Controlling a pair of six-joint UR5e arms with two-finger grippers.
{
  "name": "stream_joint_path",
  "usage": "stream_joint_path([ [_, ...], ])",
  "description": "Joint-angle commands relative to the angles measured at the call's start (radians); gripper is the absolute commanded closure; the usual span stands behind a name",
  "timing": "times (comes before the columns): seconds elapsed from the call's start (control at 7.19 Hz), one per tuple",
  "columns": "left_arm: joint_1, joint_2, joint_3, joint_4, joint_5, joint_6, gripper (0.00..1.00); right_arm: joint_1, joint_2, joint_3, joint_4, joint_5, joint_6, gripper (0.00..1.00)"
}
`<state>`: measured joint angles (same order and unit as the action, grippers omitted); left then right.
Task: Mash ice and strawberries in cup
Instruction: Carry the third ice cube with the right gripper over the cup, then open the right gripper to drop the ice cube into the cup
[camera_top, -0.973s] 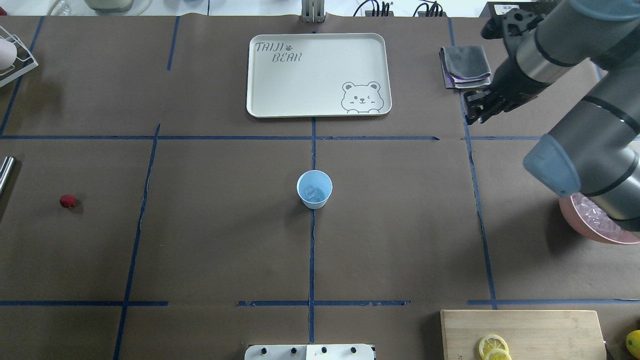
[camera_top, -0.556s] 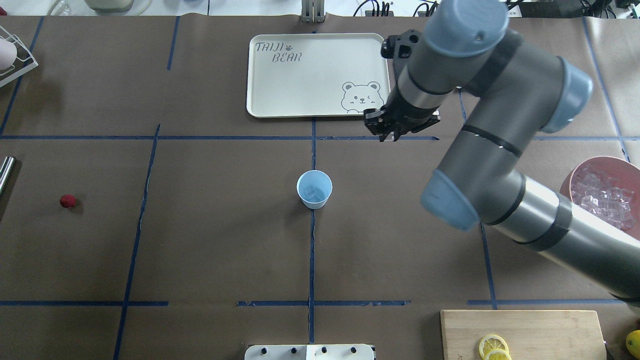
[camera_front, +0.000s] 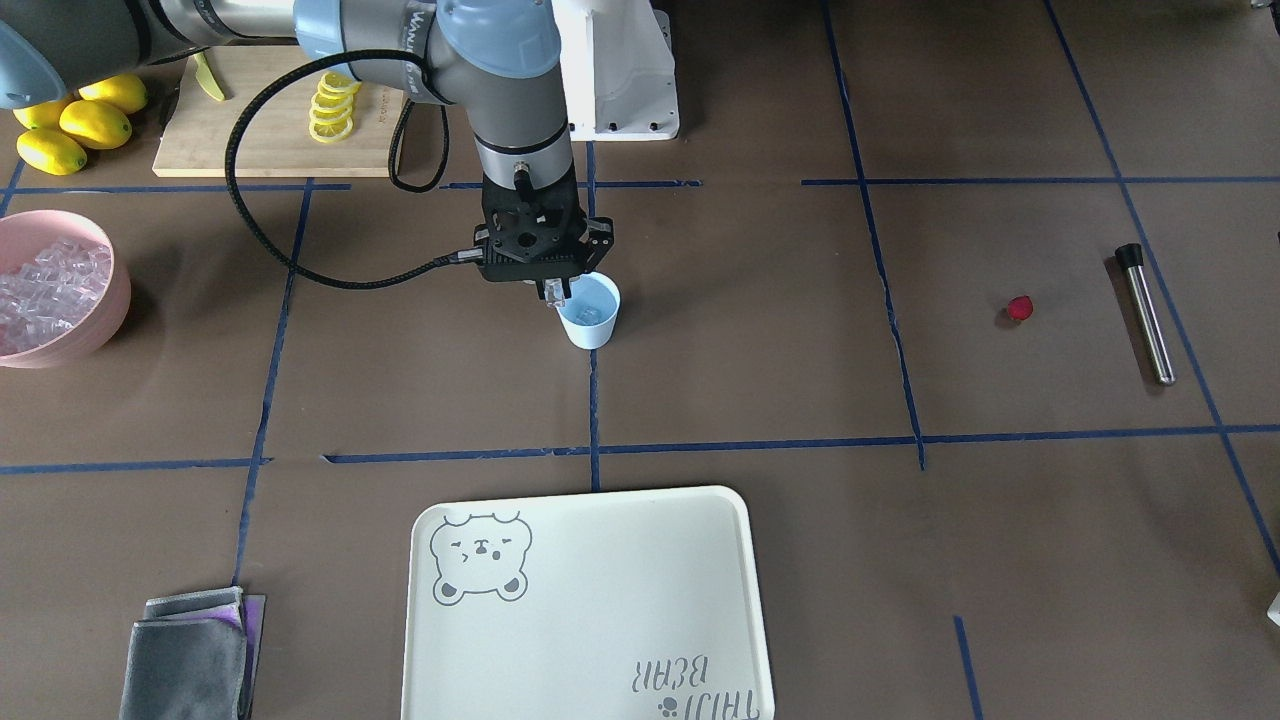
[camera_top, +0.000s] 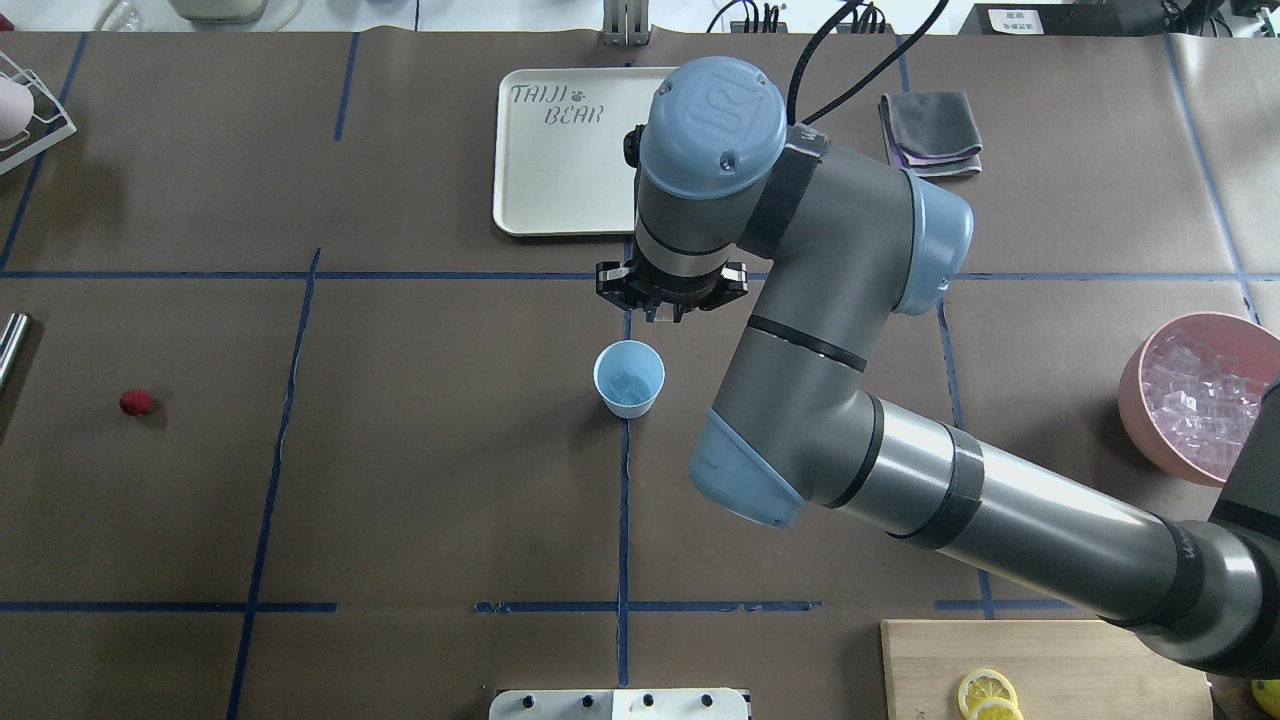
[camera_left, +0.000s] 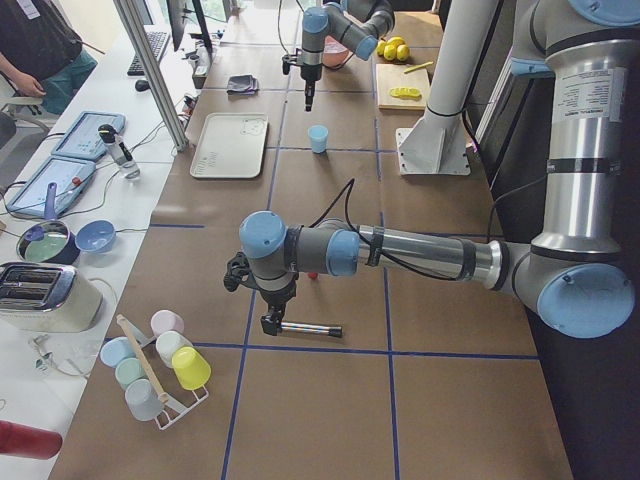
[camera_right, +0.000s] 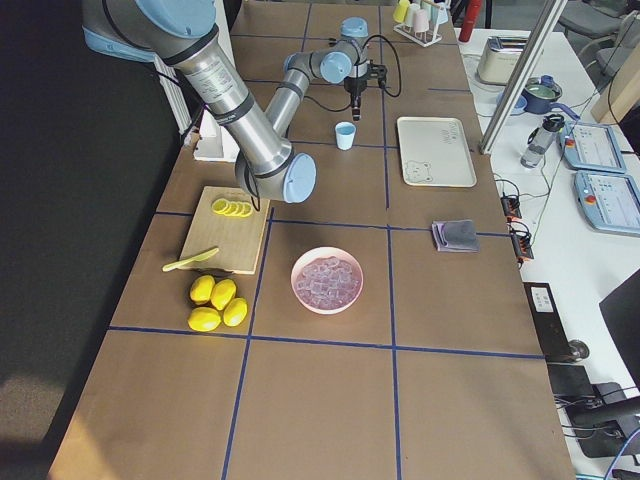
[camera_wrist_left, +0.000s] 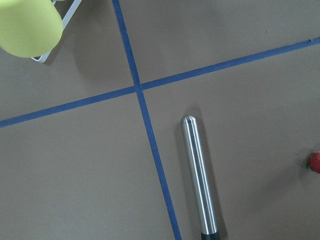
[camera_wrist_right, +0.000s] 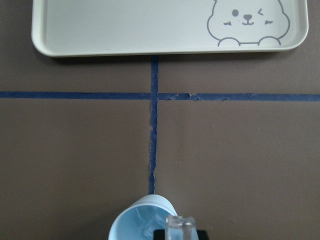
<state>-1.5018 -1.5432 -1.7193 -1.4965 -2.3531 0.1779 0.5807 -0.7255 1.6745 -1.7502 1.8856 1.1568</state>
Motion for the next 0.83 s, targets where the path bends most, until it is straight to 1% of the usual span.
stream_joint_path([
  [0.0, 0.000, 0.000, 0.001, -0.001, 0.000, 0.000, 0.00, -0.062, 0.058, -0.092, 0.003, -0.067, 0.049, 1.00],
  [0.42, 0.000, 0.002, 0.003, 0.001, 0.000, -0.002, 0.00, -0.093, 0.043, -0.095, 0.000, -0.079, 0.052, 1.00],
  [0.56, 0.000, 0.002, 0.003, -0.001, 0.000, -0.002, 0.00, -0.094, 0.044, -0.098, 0.001, -0.079, 0.052, 0.88],
  [0.7, 0.000, 0.002, 0.004, 0.001, 0.000, -0.003, 0.00, -0.107, 0.037, -0.096, 0.003, -0.083, 0.061, 0.02],
])
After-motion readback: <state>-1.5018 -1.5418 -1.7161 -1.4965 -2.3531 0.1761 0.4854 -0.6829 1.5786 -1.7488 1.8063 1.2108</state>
